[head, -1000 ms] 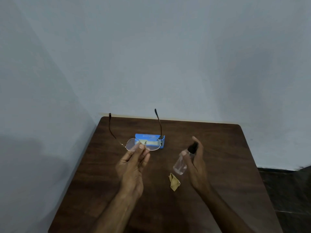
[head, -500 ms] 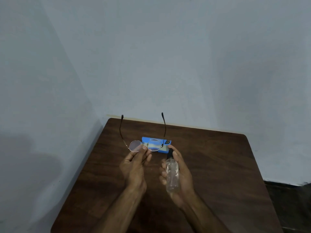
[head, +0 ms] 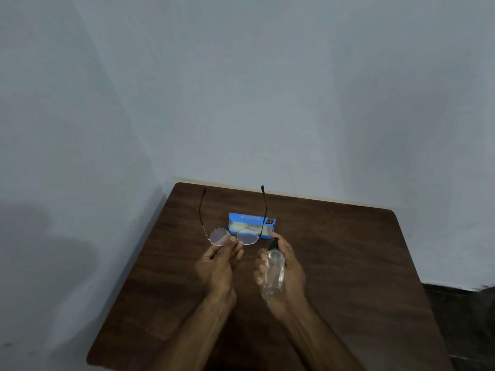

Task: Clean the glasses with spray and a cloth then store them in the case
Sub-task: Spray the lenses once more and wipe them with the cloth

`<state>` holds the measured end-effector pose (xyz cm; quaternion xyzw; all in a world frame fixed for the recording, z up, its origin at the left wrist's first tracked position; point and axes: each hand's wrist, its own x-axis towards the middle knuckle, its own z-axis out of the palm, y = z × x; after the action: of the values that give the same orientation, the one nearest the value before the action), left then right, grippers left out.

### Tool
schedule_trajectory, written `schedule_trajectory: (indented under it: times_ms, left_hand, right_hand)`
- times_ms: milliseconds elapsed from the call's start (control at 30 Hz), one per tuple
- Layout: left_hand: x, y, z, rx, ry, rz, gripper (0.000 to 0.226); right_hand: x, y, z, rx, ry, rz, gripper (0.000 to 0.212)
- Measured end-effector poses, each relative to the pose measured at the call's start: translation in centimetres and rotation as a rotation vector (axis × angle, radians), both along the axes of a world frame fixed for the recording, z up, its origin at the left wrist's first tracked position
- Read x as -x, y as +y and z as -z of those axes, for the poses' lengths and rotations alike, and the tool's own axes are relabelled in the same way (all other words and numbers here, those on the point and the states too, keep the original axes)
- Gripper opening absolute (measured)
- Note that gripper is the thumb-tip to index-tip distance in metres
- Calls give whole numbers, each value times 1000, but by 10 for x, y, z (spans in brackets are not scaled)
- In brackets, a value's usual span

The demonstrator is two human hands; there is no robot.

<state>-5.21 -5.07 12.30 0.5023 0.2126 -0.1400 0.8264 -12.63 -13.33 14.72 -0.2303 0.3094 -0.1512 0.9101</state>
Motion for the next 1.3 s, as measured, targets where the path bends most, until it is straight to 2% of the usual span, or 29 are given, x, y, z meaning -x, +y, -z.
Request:
schedule_trajectory:
  times_ms: [100, 300, 400, 433, 500, 533, 667, 800, 1067, 1133, 1233, 1300]
  left_hand:
    - [0, 1, 0, -6, 5, 3, 19]
    - [-1, 0, 3, -32, 5, -6, 20]
    - [-1, -1, 1, -41, -4, -5, 18]
    - [-1, -1, 1, -47, -7, -3, 18]
    - [-2, 0, 3, -42, -5, -4, 20]
    - [-2, 0, 5, -36, -3, -3, 21]
    - [1, -2, 7, -25, -2, 14, 21]
    - [3, -2, 6, -22, -15, 26, 20]
    - [-3, -5, 4, 8, -1, -1, 21]
    - [-5, -5, 8, 19, 5, 6, 20]
    - [-4, -1, 5, -10, -69, 118, 11]
    - [-4, 4, 1, -121, -122, 228, 8]
  right_hand:
    - [-2, 0, 6, -19, 63, 35, 35]
    - [-6, -1, 5, 133, 103, 74, 31]
    - [-11, -4, 1, 194, 200, 103, 70]
    - [-11, -5, -3, 185, 170, 94, 67]
    - [-9, -8, -9, 148, 21, 52, 41]
    - [-9, -10, -11, 144, -36, 24, 37]
    - [-12, -18, -26, 142, -108, 60, 41]
    - [-14, -22, -28, 196, -62, 39, 27]
    - [-13, -15, -5, 233, 20, -23, 44]
    - [-14, -9, -3, 330, 64, -82, 33]
    - [-15, 7, -9, 303, 89, -244, 18]
    - [-17, 16, -14, 317, 117, -369, 14]
